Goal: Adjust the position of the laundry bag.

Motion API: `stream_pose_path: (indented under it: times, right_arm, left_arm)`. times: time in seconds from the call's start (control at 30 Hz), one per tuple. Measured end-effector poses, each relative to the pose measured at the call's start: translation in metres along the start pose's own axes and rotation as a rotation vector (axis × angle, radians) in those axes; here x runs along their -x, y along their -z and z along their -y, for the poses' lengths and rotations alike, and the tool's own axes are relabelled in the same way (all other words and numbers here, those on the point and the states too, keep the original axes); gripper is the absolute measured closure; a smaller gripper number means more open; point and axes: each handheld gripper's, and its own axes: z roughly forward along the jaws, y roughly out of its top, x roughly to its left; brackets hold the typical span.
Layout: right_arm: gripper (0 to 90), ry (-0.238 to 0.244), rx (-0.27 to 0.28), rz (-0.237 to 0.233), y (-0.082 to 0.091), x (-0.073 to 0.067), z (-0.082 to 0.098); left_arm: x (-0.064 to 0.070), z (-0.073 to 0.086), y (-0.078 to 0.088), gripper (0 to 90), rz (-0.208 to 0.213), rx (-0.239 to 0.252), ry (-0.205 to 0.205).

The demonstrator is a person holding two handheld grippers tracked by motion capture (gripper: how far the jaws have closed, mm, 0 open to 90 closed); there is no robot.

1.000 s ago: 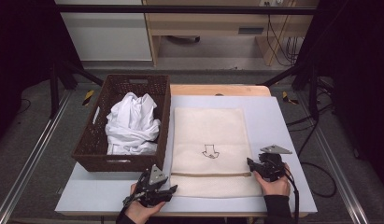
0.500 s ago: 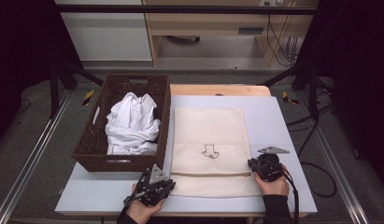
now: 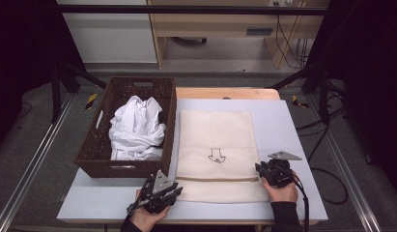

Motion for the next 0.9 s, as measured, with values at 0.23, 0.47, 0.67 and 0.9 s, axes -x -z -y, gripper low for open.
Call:
stream_pose_path:
  times: [0.23, 0.47, 0.67, 0.9]
  right_arm:
    - [53.7, -0.015, 0.088, 0.003, 0.014, -0.002, 0.003]
    - [44.4, -0.022, 0.113, -0.01, 0.019, -0.003, 0.01]
    - [38.8, -0.014, 0.132, -0.017, 0.024, -0.006, 0.014]
    - [32.7, -0.007, 0.13, -0.006, 0.025, -0.01, 0.018]
  left_arm:
    - [0.007, -0.007, 0.005, 51.1, 0.003, 0.058, -0.022]
    - [0.008, -0.011, 0.005, 41.3, 0.03, 0.082, 0.002]
    - [0.011, -0.019, 0.008, 34.4, 0.039, 0.108, -0.008]
    - [0.017, -0.027, 0.005, 30.8, 0.065, 0.126, -0.02]
